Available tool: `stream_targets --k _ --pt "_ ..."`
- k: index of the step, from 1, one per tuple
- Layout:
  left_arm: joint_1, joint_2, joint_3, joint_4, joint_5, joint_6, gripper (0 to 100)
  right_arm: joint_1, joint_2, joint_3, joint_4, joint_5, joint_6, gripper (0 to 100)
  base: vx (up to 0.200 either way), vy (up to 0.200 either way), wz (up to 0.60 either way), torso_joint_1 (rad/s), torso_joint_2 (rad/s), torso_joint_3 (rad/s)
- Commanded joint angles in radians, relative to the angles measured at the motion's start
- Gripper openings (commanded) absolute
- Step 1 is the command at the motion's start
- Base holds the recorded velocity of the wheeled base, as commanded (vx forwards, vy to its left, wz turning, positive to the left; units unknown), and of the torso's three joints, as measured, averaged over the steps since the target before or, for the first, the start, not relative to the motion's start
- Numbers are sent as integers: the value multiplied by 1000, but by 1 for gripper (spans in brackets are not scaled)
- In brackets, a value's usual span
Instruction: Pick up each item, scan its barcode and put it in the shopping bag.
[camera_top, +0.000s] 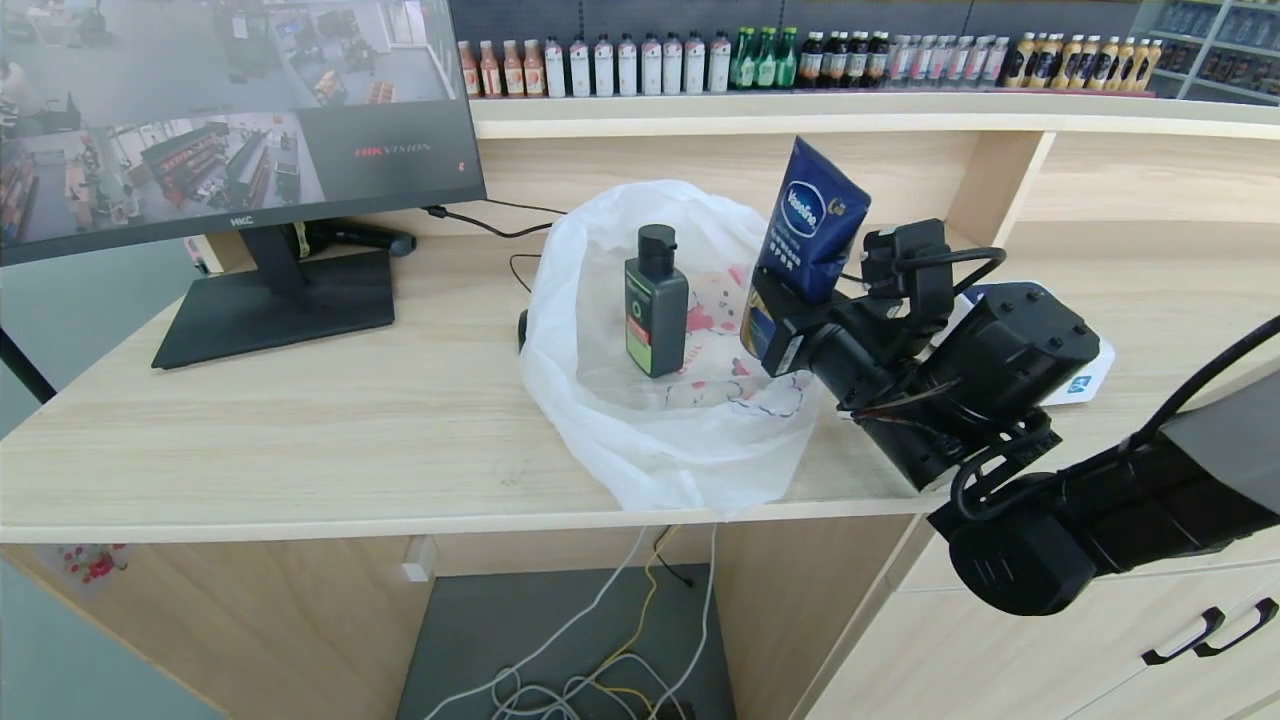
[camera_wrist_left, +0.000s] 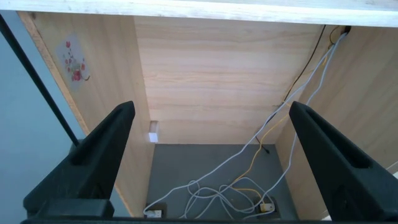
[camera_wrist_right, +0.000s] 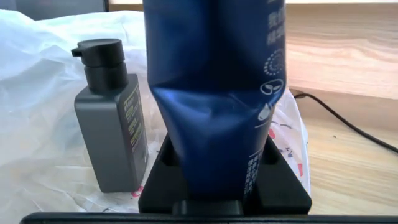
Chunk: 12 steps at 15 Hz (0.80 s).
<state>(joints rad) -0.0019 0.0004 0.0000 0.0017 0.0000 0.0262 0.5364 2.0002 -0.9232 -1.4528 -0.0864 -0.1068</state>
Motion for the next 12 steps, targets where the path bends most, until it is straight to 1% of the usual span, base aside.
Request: stream_targets --k 1,12 --pt "0 0 0 0 0 0 100 1 25 -6 -1 0 -1 0 0 0 0 0 0 0" --pt "0 0 0 0 0 1 100 2 45 9 -1 0 13 0 0 0 0 0 0 0"
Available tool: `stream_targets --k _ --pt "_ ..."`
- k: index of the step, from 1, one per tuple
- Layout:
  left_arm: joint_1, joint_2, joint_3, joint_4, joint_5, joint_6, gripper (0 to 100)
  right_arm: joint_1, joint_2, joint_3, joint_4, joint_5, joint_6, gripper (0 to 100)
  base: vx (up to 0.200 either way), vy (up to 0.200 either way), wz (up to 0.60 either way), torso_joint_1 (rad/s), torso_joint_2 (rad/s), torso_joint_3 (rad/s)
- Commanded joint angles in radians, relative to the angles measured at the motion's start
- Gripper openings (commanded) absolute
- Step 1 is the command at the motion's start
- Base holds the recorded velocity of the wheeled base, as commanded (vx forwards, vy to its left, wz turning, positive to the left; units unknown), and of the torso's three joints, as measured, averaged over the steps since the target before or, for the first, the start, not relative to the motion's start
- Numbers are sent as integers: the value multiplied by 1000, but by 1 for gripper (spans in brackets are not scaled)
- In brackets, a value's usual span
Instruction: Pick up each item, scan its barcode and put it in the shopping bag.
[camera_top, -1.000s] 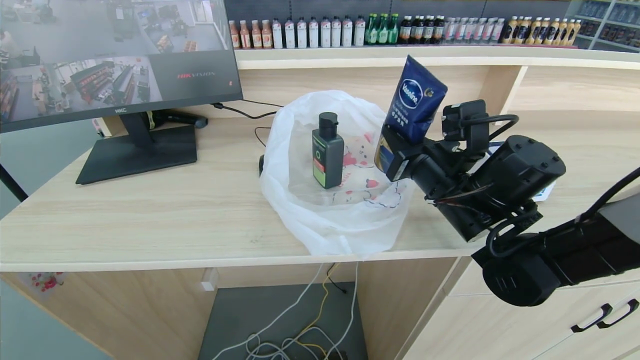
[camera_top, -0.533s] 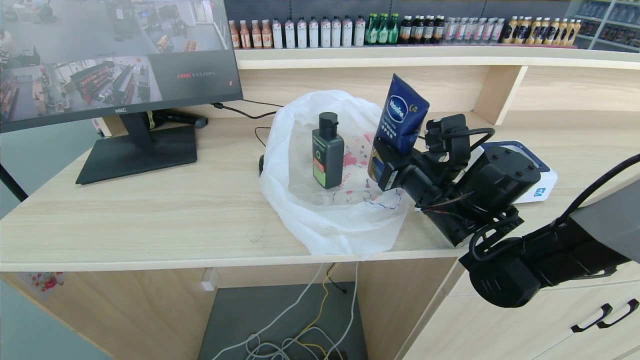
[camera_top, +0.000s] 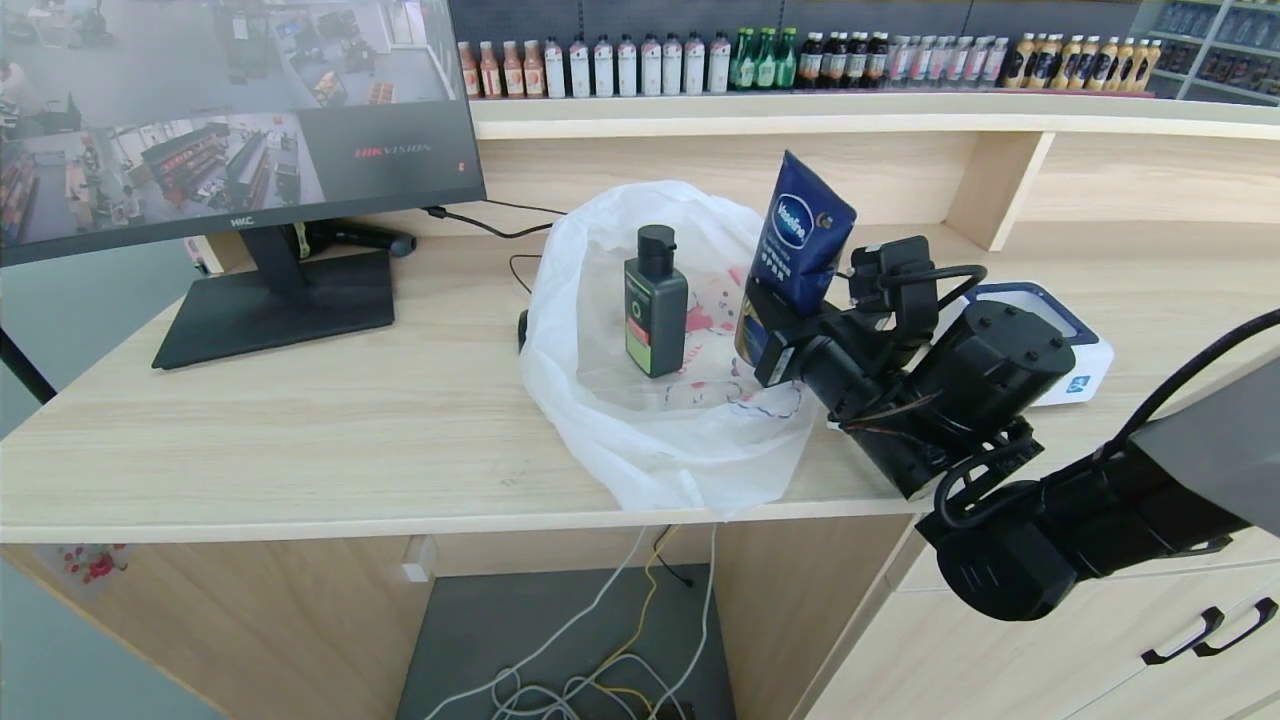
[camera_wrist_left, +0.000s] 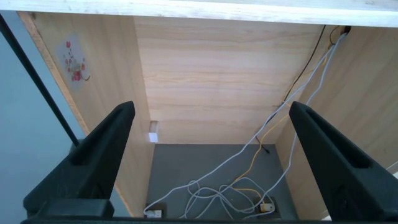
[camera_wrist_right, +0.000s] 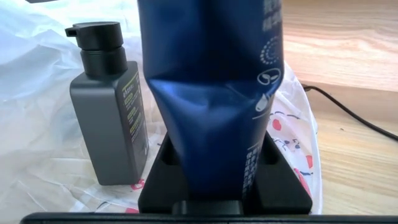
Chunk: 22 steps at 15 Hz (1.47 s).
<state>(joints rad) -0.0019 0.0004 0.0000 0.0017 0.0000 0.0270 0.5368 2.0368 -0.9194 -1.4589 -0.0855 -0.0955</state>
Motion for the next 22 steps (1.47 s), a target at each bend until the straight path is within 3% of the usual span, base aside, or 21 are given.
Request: stream_targets --k 1,13,14,22 --pt "0 0 0 0 0 1 100 0 8 8 5 -2 7 0 0 0 0 0 0 0" --pt "0 0 0 0 0 1 100 0 17 -9 3 -3 13 0 0 0 0 0 0 0" --pt "0 0 0 0 0 1 100 0 16 -9 3 -3 13 100 0 0 0 0 0 0" --pt "0 0 0 0 0 1 100 5 11 -12 -1 -5 37 100 0 0 0 0 0 0"
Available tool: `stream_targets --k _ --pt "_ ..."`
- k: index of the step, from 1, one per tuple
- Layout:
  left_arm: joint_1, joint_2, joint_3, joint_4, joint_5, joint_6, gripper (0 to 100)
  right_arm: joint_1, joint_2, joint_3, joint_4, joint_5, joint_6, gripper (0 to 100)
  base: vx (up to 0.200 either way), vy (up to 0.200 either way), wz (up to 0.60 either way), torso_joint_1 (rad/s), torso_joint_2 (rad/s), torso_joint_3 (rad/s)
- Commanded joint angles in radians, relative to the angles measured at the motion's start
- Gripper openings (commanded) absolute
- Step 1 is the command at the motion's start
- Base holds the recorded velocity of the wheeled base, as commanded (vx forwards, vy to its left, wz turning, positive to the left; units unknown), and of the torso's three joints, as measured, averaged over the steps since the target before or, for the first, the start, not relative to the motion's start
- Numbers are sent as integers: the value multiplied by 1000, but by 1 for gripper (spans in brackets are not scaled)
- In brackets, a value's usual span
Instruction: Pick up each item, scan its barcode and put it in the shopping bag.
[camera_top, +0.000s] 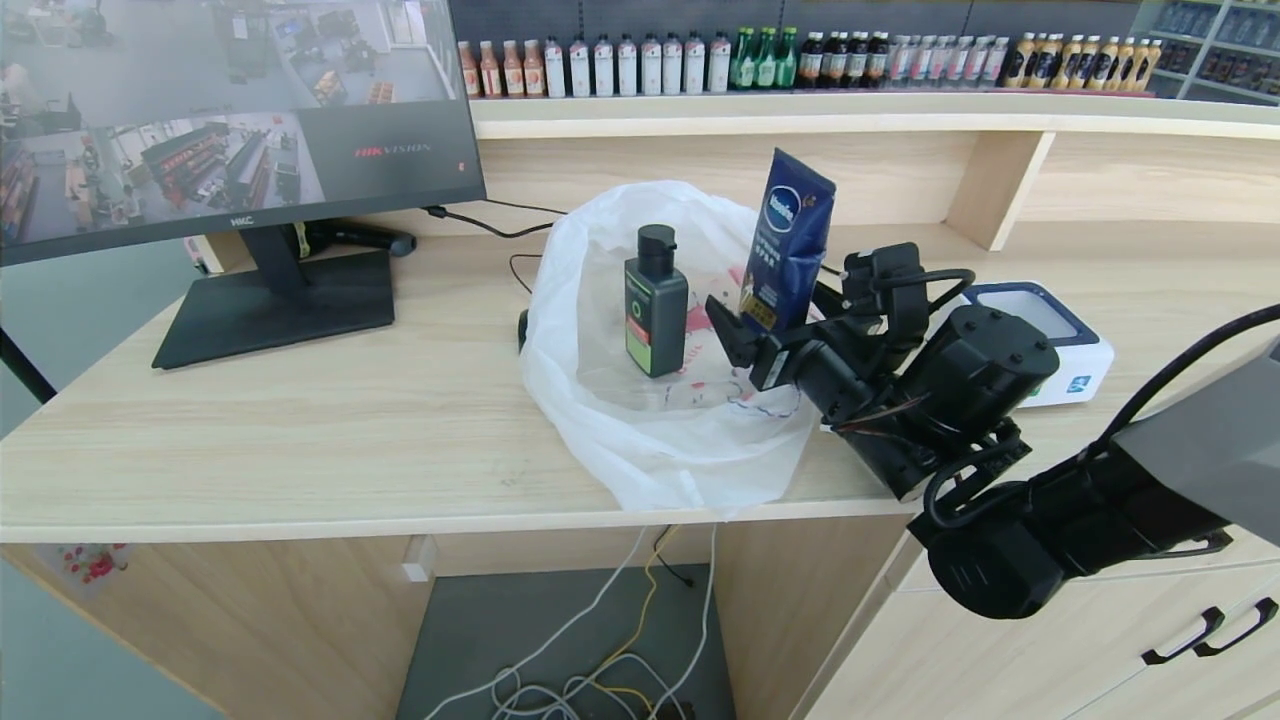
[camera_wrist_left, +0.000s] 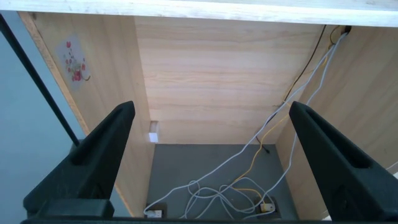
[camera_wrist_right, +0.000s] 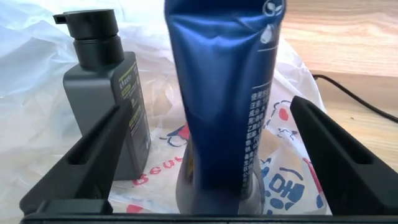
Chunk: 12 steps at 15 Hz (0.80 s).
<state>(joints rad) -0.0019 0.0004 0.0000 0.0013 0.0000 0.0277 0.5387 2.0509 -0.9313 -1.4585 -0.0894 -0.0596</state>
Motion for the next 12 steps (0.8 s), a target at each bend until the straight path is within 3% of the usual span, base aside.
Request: stream_targets --k 1,9,12 --pt "0 0 0 0 0 0 100 6 -3 0 -2 -1 1 100 0 0 0 0 0 0" --pt "0 0 0 0 0 0 100 4 -69 42 -2 2 -17 100 0 0 0 0 0 0" --pt "0 0 0 0 0 1 100 4 -184 161 -2 0 -17 100 0 0 0 0 0 0"
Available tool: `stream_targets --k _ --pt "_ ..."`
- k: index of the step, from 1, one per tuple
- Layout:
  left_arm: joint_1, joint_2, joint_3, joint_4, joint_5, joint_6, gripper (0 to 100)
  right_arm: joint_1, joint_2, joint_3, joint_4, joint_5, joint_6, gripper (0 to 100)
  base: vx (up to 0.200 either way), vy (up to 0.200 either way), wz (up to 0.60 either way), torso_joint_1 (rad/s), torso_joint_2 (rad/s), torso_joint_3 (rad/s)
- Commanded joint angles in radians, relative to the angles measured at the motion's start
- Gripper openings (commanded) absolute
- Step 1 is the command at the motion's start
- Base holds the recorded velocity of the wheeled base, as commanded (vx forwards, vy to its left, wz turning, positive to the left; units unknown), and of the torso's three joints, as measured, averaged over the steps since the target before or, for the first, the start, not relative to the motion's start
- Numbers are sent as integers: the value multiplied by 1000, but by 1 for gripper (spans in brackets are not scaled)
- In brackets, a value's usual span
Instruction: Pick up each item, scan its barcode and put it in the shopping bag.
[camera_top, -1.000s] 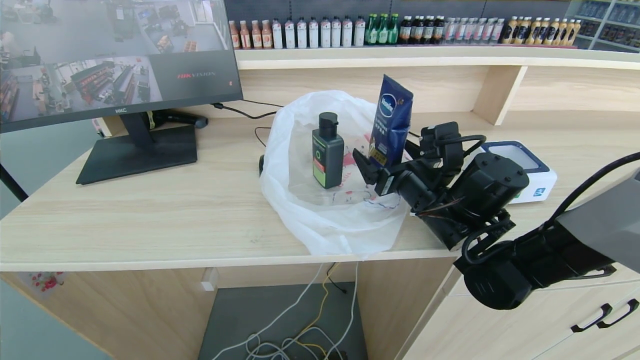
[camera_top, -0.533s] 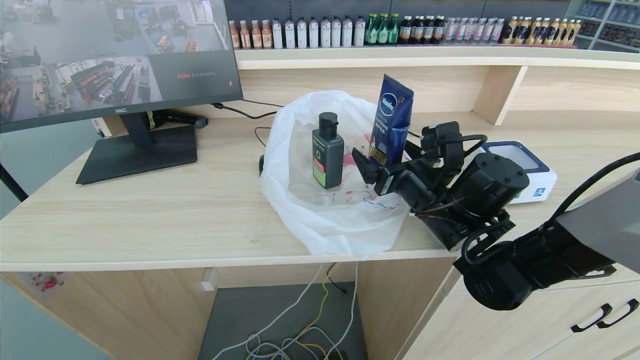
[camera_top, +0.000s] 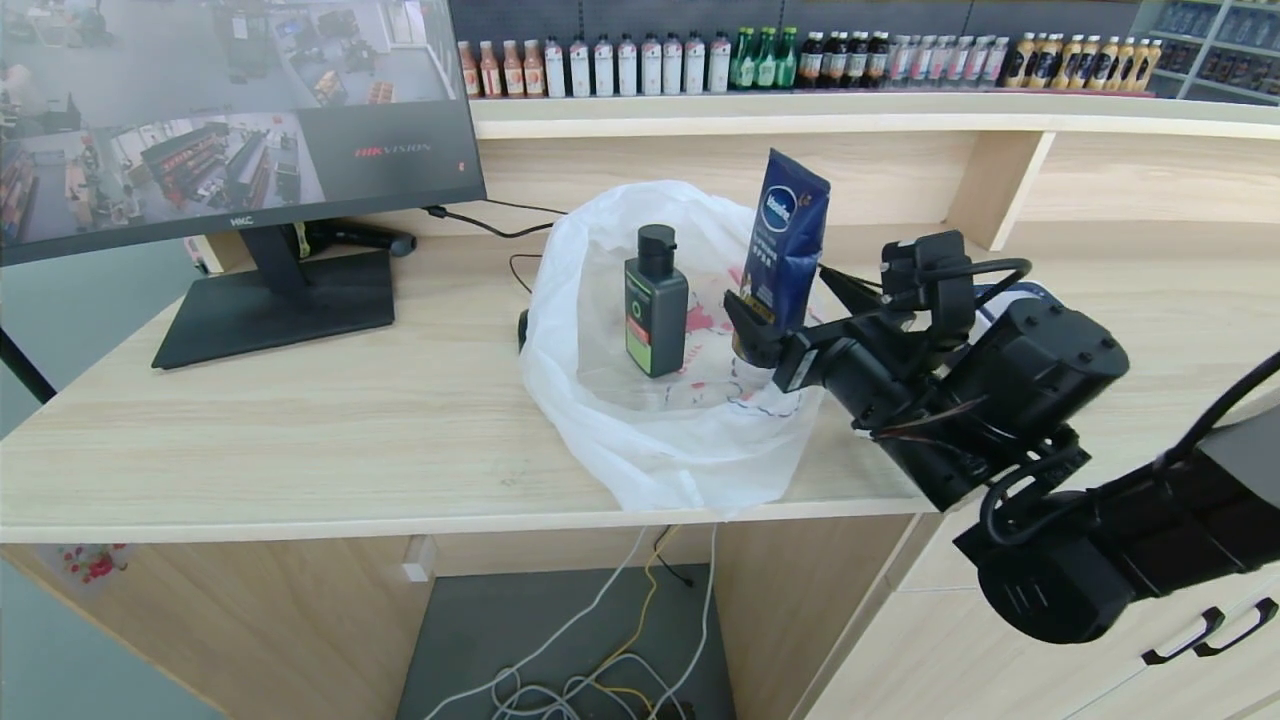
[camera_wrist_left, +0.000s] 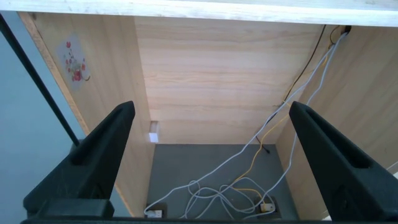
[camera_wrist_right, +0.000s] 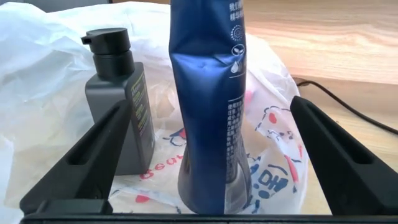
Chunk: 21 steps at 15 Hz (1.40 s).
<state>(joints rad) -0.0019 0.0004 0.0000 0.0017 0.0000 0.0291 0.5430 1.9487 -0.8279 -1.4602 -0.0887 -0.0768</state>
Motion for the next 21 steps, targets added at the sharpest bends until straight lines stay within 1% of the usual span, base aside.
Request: stream_targets --k 1,4,5,6,10,11,12,14,17,18,20,21 --pt "0 0 0 0 0 0 100 0 -134 115 0 0 0 100 0 0 0 0 0 0" --pt "0 0 0 0 0 2 100 -6 -310 285 -2 -3 3 100 0 0 0 0 0 0" --pt "0 0 0 0 0 2 100 -21 -378 342 -2 -3 2 100 0 0 0 0 0 0" --pt "0 0 0 0 0 0 100 -48 -448 397 -2 -3 3 100 0 0 0 0 0 0" --pt "0 0 0 0 0 2 100 -189 -795 730 0 -3 29 100 0 0 0 0 0 0" --pt "0 0 0 0 0 2 100 -204 -823 753 1 -3 35 100 0 0 0 0 0 0" --pt "0 0 0 0 0 0 100 -247 -884 808 20 -3 37 100 0 0 0 0 0 0" --pt "0 0 0 0 0 -2 100 -258 -950 826 106 -3 40 100 0 0 0 0 0 0" --pt "0 0 0 1 0 0 100 -255 -1297 825 658 1 52 100 0 0 0 0 0 0" --pt "0 0 0 0 0 -2 100 -250 -1438 823 862 4 52 100 0 0 0 0 0 0" --pt "0 0 0 0 0 0 100 -250 -1716 817 1215 15 51 100 0 0 0 0 0 0" --pt "0 0 0 0 0 -2 100 -250 -1817 819 1325 23 49 100 0 0 0 0 0 0"
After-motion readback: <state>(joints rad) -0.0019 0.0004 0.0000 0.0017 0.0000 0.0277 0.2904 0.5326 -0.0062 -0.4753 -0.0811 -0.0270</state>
